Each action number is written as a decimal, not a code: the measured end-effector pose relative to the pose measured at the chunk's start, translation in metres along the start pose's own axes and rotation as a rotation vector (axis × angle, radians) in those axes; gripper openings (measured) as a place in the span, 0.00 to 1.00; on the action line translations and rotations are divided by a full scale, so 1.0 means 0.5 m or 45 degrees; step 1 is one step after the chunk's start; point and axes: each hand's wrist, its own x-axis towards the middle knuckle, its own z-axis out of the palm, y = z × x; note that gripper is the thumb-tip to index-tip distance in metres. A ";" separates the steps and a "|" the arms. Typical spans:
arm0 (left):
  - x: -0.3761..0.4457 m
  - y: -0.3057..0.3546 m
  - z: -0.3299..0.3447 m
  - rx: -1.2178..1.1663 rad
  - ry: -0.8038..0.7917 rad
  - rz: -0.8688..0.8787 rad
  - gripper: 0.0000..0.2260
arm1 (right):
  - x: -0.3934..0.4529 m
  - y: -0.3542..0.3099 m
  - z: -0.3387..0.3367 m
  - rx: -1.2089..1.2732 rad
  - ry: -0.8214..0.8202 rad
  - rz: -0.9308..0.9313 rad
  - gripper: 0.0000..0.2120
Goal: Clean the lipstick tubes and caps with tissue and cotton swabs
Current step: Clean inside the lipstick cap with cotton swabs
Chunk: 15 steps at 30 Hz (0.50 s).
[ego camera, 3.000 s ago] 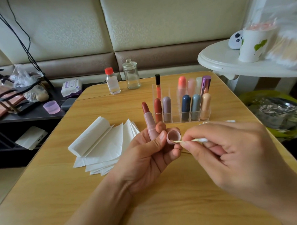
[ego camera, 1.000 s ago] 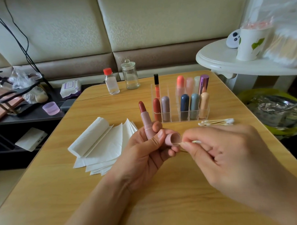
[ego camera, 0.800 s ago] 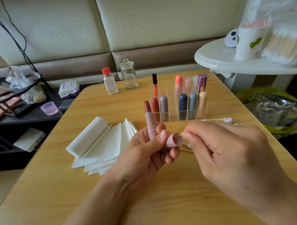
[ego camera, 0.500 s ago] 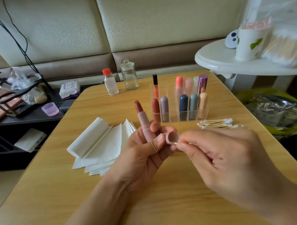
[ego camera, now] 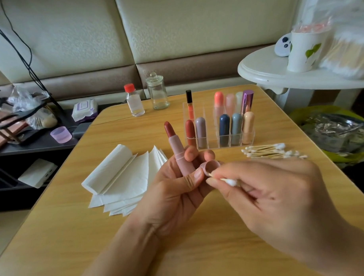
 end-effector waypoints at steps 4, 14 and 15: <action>0.000 0.001 -0.007 -0.032 -0.011 0.003 0.11 | 0.008 0.005 -0.014 0.215 0.001 0.103 0.06; 0.003 -0.006 -0.005 -0.128 -0.088 0.011 0.14 | -0.006 0.013 -0.010 -0.298 0.183 -0.154 0.08; 0.003 -0.005 -0.005 -0.126 -0.081 0.006 0.13 | -0.006 0.012 -0.011 -0.273 0.190 -0.161 0.07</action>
